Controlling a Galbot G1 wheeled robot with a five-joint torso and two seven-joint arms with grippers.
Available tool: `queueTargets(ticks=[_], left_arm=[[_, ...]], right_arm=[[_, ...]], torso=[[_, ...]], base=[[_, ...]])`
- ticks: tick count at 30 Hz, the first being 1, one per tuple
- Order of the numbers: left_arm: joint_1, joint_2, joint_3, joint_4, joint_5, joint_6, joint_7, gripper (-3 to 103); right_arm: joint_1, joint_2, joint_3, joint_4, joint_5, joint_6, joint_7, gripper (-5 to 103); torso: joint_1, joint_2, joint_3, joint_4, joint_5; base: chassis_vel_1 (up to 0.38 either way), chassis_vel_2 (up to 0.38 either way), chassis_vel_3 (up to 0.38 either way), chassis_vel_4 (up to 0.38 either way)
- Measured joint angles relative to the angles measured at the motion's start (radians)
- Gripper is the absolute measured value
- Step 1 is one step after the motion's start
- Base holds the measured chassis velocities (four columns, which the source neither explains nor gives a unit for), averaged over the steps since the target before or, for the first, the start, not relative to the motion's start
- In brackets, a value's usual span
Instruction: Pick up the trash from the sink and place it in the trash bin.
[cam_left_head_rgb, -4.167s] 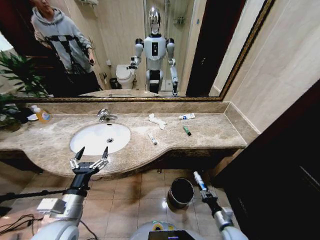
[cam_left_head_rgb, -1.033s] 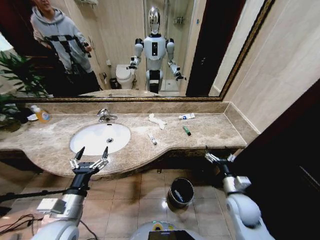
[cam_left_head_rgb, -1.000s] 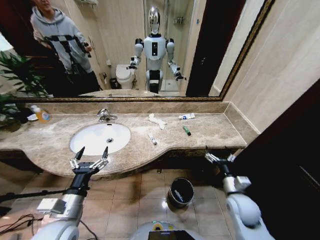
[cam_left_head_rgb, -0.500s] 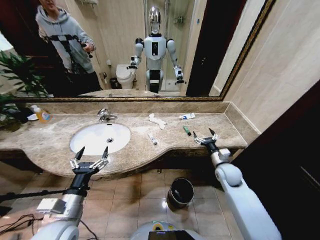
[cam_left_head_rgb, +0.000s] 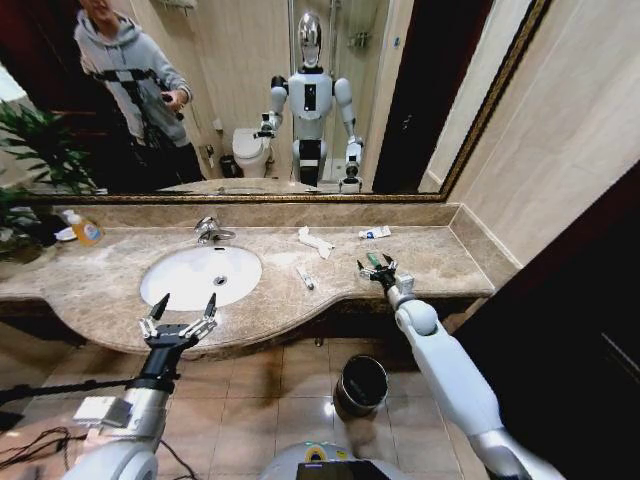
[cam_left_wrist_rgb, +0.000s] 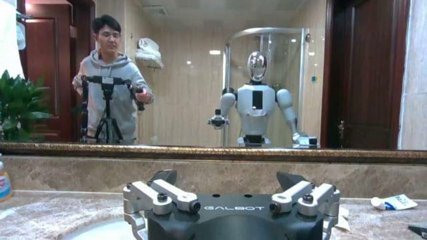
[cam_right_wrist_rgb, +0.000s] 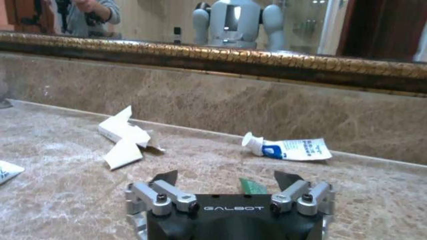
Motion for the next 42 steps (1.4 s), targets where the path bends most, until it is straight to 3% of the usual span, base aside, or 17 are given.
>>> queueTargets(ticks=[3,6,9,15,18,19,21,23,26,33,38,40,42], left_arm=[[0.000,0.000,0.000,0.000,0.000,0.000,0.000,100],[0.000,0.000,0.000,0.000,0.000,0.000,0.000,100],[0.000,0.000,0.000,0.000,0.000,0.000,0.000,100],[0.000,0.000,0.000,0.000,0.000,0.000,0.000,100],[0.000,0.000,0.000,0.000,0.000,0.000,0.000,100],[0.000,0.000,0.000,0.000,0.000,0.000,0.000,100],[0.000,0.000,0.000,0.000,0.000,0.000,0.000,100],[0.000,0.000,0.000,0.000,0.000,0.000,0.000,100],[0.000,0.000,0.000,0.000,0.000,0.000,0.000,100],[0.000,0.000,0.000,0.000,0.000,0.000,0.000,100],[0.000,0.000,0.000,0.000,0.000,0.000,0.000,100],[0.000,0.000,0.000,0.000,0.000,0.000,0.000,100],[0.000,0.000,0.000,0.000,0.000,0.000,0.000,100]], right_arm=[[0.007,0.005,0.001,-0.016,-0.006,0.002,-0.006,88],[0.018,0.011,0.001,-0.039,-0.027,0.005,-0.010,72],[0.023,0.013,0.002,-0.046,-0.034,0.006,-0.010,66],[0.034,0.010,0.008,-0.072,-0.038,0.004,-0.010,39],[0.034,0.010,0.010,-0.077,-0.039,0.004,-0.010,39],[0.034,0.009,0.012,-0.078,-0.039,0.005,-0.010,28],[0.033,0.008,0.013,-0.079,-0.040,0.005,-0.011,18],[0.032,0.007,0.014,-0.079,-0.039,0.004,-0.011,18],[0.028,0.001,0.017,-0.078,-0.038,0.001,-0.018,3],[0.015,-0.010,0.028,-0.054,-0.022,0.001,-0.019,-2],[0.005,-0.021,0.035,-0.029,-0.009,0.000,-0.015,19],[0.004,-0.022,0.036,-0.029,-0.009,0.000,-0.015,19],[0.001,-0.022,0.038,-0.029,-0.009,0.000,-0.014,36]], torso=[[0.000,0.000,0.000,0.0000,-0.0001],[0.000,0.000,0.000,0.0000,0.0000],[0.000,0.000,0.000,0.0000,-0.0001],[0.000,0.000,0.000,0.0000,-0.0001],[0.000,0.000,0.000,0.0000,-0.0001],[0.000,0.000,0.000,0.0001,-0.0001],[0.000,0.000,0.000,0.0001,-0.0001],[0.000,0.000,0.000,0.0001,-0.0001],[0.000,0.000,0.000,0.0001,-0.0001],[0.000,0.000,0.000,0.0000,0.0001],[0.000,0.000,0.000,0.0000,0.0000],[0.000,0.000,0.000,0.0000,0.0000],[0.000,0.000,0.000,0.0000,0.0000]], base=[[0.000,0.000,0.000,0.000],[0.000,0.000,0.000,0.000],[0.000,0.000,0.000,0.000],[0.000,0.000,0.000,0.000],[0.000,0.000,0.000,0.000],[0.000,0.000,0.000,0.000],[0.000,0.000,0.000,0.000],[0.000,0.000,0.000,0.000],[0.000,0.000,0.000,0.000],[0.000,0.000,0.000,0.000],[0.000,0.000,0.000,0.000],[0.000,0.000,0.000,0.000],[0.000,0.000,0.000,0.000]])
